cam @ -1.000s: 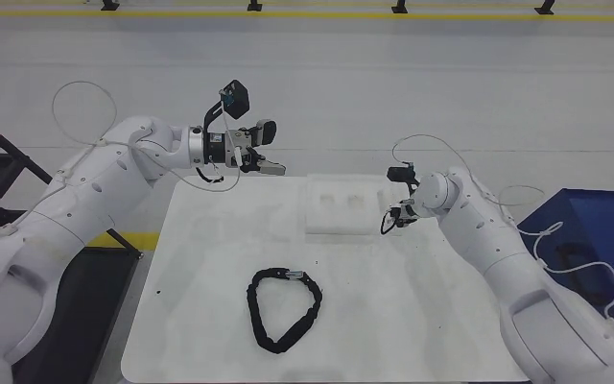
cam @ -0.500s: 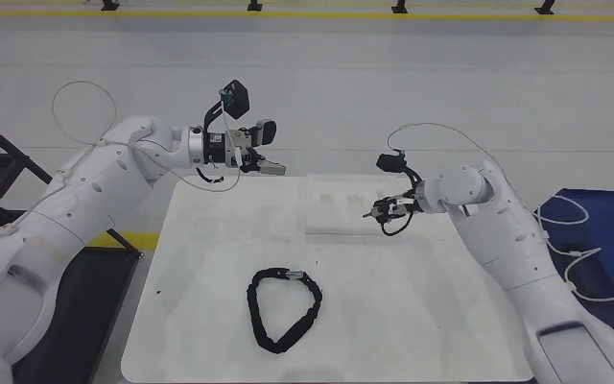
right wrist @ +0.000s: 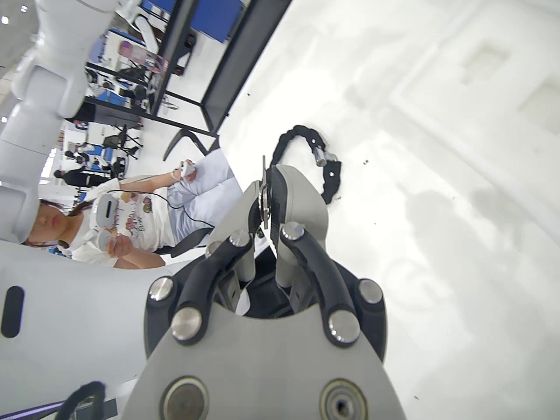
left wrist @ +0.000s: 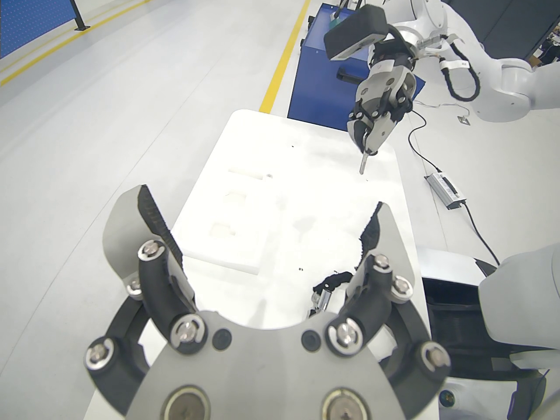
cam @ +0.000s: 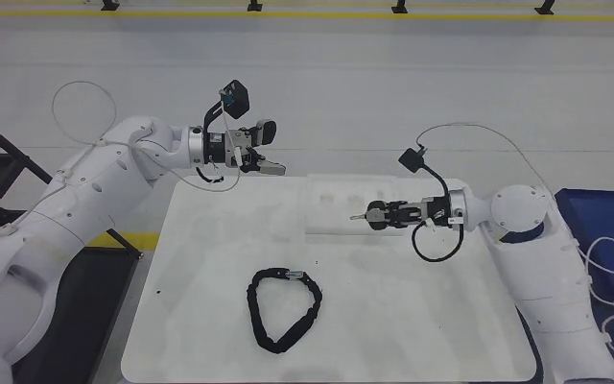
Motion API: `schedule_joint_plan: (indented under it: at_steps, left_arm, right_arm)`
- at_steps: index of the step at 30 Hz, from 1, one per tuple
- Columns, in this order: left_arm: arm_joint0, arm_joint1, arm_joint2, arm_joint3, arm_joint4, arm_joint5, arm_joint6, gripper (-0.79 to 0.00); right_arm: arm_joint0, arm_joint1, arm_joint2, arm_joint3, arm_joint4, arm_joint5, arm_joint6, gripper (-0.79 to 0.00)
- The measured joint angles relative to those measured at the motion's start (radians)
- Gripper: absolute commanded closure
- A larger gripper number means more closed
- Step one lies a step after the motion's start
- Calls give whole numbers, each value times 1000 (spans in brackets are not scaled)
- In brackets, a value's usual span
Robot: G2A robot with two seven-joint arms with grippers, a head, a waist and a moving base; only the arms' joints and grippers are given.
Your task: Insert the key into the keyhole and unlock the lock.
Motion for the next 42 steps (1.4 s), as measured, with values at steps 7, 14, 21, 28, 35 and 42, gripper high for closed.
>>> schedule_joint_plan:
  at_steps: [7,14,21,28,35,42]
  left_arm:
    - [0,0,0,0,0,0,0,-785]
    - [0,0,0,0,0,0,0,-785]
    - [0,0,0,0,0,0,0,-785]
    - [0,0,0,0,0,0,0,-785]
    - [70,9,-39,10,98,37,54,-785]
    - [169,19,-73,2,274,12,142,-785]
  right_arm:
    - [-55,10,85,19,208,-121,-31,0]
    - [-94,18,134,10,226,-160,-97,0]
    - [-93,18,133,10,226,-159,-96,0]
    - [-93,18,133,10,226,-159,-96,0]
    - [-93,18,133,10,226,-159,-96,0]
    - [-93,18,133,10,226,-159,-96,0]
